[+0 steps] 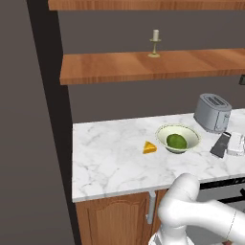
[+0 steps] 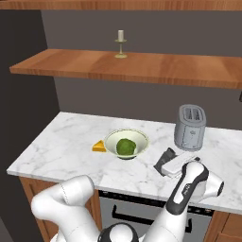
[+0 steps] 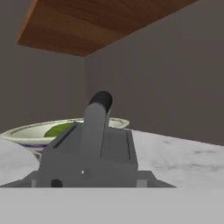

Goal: Pick the cheese from the fridge and the cheese grater from the cabinet and place them next to the salad bowl.

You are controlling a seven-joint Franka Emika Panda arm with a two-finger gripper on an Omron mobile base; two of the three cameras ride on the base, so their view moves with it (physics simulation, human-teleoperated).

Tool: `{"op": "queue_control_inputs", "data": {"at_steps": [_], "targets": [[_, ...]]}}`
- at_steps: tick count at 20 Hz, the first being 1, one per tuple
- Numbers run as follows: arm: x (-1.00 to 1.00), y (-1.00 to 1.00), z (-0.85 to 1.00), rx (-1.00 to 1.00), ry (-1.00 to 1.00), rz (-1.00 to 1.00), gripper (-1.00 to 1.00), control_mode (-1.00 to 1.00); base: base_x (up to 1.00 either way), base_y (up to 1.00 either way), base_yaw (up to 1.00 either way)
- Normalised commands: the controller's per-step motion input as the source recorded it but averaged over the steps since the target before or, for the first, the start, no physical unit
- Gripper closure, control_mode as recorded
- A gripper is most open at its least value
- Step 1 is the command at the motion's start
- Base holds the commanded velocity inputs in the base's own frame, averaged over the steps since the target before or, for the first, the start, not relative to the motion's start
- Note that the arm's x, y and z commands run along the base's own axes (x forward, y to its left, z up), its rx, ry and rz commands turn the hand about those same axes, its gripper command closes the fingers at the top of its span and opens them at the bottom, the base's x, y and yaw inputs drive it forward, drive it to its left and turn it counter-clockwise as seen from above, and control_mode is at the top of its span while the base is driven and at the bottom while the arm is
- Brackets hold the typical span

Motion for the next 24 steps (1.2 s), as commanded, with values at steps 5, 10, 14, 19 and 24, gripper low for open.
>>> {"op": "queue_control_inputs", "data": {"at_steps": [5, 10, 14, 19, 24], "targets": [[0.0, 0.22, -0.45, -0.08, -0.11, 0.04, 1.0, -1.0, 0.0, 0.0, 0.0], [0.01, 0.26, -0.44, -0.06, -0.02, 0.03, 1.0, -1.0, 0.0, 0.0, 0.0], [0.13, 0.19, -0.15, -0.01, 0.0, 0.01, 1.0, -1.0, 0.0, 0.0, 0.0], [0.06, 0.23, -0.1, 0.0, 0.0, 0.01, 1.0, -1.0, 0.0, 0.0, 0.0], [0.01, 0.35, -0.12, 0.0, 0.0, 0.01, 1.0, -1.0, 0.0, 0.0, 0.0]]}}
